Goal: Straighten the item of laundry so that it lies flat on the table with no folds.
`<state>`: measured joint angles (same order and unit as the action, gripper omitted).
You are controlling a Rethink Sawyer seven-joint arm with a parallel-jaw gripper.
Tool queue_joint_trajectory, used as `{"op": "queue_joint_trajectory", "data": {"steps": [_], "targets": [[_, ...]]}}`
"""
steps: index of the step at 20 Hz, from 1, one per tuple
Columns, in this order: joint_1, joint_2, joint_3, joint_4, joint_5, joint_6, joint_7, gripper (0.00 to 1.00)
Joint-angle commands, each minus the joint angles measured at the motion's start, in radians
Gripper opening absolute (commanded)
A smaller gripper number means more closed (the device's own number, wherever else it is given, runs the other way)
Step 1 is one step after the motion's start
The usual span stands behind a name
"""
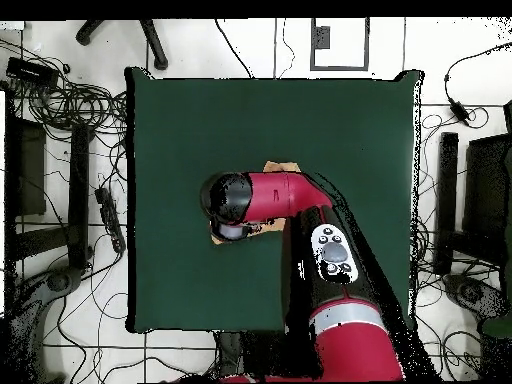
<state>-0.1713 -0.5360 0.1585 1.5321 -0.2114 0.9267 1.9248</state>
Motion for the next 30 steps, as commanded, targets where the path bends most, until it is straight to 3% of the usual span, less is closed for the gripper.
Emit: {"op": "queue_joint_trajectory", "data": {"steps": [1,15,30], "targets": [[0.016,0.006,0.147,-0.106,-0.067,0.062,-0.207,1.0],[-0.017,0.062,0.193,-0.203,-0.183,0.021,-0.32,1.0],[-0.062,0.051,0.251,-0.17,-0.295,-0.024,-0.355,1.0]]}}
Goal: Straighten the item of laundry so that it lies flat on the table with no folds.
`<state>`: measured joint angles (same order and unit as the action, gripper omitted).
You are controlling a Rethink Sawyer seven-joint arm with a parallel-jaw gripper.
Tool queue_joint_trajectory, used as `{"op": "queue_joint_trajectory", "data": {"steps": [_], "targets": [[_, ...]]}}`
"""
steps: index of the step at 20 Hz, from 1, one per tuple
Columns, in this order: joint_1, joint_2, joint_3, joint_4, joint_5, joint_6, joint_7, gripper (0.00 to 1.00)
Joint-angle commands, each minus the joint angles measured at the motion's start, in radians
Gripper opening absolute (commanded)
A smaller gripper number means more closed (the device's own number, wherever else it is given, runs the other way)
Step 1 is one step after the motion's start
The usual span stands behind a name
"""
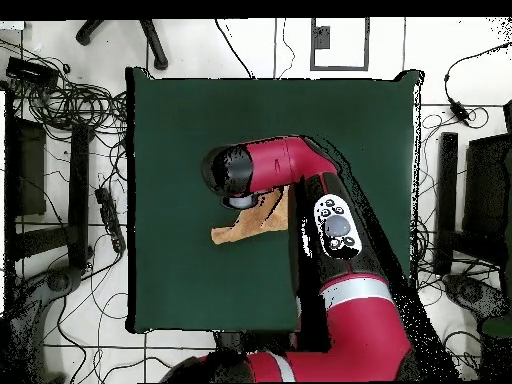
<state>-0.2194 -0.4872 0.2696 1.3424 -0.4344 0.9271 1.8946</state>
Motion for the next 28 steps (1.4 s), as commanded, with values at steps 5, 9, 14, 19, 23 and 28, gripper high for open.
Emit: {"op": "queue_joint_trajectory", "data": {"steps": [5,9,14,19,23,28], "targets": [[-0.045,-0.02,0.159,0.045,-0.109,-0.024,-0.347,1.0],[-0.068,-0.036,0.175,0.054,-0.132,-0.002,-0.371,1.0],[-0.093,-0.049,0.191,0.071,-0.143,0.014,-0.381,1.0],[-0.104,-0.083,0.195,0.079,-0.145,0.052,-0.402,1.0],[-0.111,-0.096,0.19,0.1,-0.146,0.041,-0.401,1.0],[-0.125,-0.096,0.193,0.125,-0.14,0.0,-0.394,1.0]]}}
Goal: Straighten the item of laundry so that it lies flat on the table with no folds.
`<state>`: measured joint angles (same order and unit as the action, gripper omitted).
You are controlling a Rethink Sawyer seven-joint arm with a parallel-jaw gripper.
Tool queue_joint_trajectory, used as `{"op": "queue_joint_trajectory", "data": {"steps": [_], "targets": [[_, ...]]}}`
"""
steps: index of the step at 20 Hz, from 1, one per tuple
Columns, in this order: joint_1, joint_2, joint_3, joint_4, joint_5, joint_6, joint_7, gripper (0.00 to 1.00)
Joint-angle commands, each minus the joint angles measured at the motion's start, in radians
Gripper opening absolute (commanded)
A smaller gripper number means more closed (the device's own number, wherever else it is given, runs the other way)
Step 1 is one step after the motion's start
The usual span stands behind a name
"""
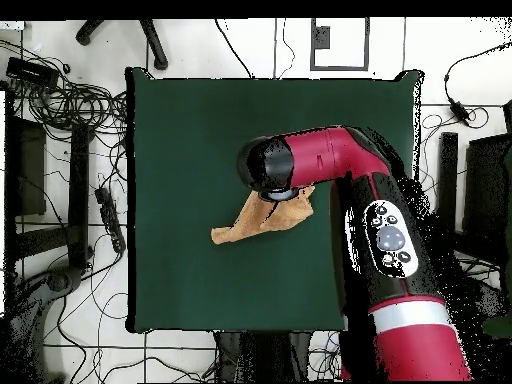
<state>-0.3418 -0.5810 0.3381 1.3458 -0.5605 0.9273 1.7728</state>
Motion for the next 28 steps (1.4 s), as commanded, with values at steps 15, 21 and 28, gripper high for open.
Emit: {"op": "queue_joint_trajectory", "data": {"steps": [15,21,28], "targets": [[-0.052,0.027,0.135,0.238,-0.018,-0.157,-0.183,1.0],[-0.05,0.033,0.131,0.264,-0.001,-0.159,-0.131,1.0],[-0.061,0.06,0.139,0.277,-0.005,-0.206,-0.104,1.0]]}}
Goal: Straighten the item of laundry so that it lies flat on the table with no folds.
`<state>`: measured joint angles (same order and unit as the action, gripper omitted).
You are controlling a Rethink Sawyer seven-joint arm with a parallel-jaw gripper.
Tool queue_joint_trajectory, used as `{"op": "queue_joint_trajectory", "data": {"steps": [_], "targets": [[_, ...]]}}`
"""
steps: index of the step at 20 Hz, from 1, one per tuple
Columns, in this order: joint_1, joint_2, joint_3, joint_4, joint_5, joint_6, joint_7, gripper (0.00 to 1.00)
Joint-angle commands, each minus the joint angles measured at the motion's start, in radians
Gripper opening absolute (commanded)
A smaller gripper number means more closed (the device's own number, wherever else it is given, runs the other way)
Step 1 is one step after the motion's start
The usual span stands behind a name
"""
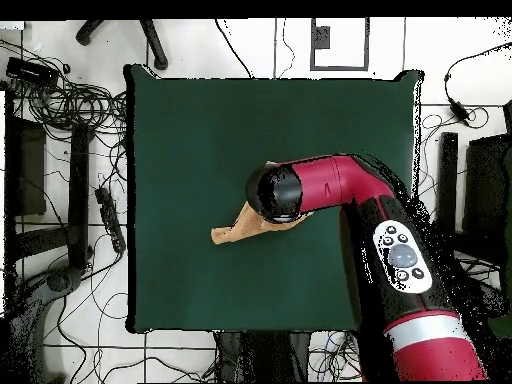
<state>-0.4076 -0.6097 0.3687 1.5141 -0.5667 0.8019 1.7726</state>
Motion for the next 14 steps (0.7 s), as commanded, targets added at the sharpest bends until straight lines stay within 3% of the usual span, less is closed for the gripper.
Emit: {"op": "queue_joint_trajectory", "data": {"steps": [1,14], "targets": [[0.003,0.093,0.109,0.11,0.0,-0.087,-0.102,1.0],[-0.038,0.173,0.125,0.119,-0.026,-0.192,-0.128,1.0]]}}
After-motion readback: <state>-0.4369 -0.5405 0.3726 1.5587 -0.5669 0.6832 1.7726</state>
